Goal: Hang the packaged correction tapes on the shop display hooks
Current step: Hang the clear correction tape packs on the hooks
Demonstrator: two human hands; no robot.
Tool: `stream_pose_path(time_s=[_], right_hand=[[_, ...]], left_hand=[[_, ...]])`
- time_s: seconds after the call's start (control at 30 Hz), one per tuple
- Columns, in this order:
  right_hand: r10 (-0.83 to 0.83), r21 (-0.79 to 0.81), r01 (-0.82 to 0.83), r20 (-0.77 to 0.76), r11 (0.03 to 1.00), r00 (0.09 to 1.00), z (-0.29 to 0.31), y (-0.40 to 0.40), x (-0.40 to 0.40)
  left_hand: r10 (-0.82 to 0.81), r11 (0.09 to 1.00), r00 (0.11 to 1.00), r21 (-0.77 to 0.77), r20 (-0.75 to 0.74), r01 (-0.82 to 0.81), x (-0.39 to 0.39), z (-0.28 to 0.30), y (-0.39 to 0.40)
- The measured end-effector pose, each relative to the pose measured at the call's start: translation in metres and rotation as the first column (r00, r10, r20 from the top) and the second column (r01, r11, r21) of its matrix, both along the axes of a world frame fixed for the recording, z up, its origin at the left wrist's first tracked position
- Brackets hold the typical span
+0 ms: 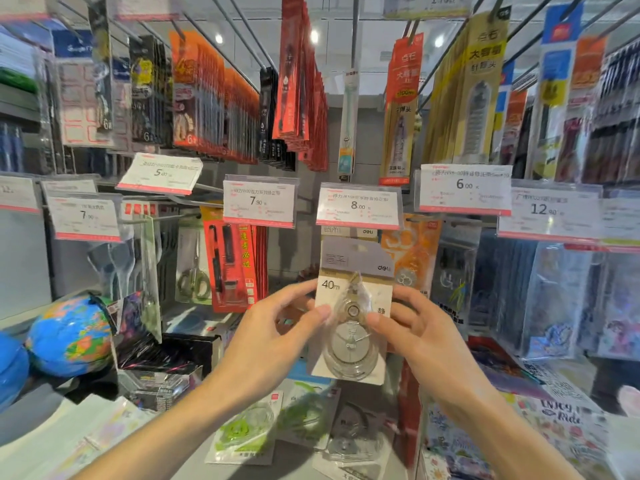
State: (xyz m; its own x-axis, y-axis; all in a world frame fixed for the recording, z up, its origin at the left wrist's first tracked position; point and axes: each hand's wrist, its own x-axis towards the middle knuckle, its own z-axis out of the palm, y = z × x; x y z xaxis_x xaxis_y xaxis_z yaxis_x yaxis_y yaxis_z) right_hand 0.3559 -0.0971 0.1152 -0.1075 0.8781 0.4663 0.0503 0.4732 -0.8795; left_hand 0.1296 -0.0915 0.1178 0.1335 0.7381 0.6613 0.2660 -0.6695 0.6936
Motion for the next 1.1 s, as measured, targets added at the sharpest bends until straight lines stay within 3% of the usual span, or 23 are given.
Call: stream_pose_path(time_s=[0.17,0.4,1.1], right_hand=[[-0.078,0.074,0.075,0.042,0.994,0.996,0.009,-0.007,0.026],[-0.115,0.115,0.107,0.073,0.988,0.991,0.012,-0.01,0.036],[-0.15,0.122,0.135,0.128,0.983,0.98,0.044,0.023,-0.002]], left_hand=[[0.098,0.979,0.995,0.178,0.005,-0.097,-0.013,0.041,0.006],[0.045,0.939,0.998,0.338,0.034,-0.054,-0.004,0.093,0.0],[-0.005,0.943,0.998,0.332,0.067,-0.017,-0.006,0.104,-0.003]])
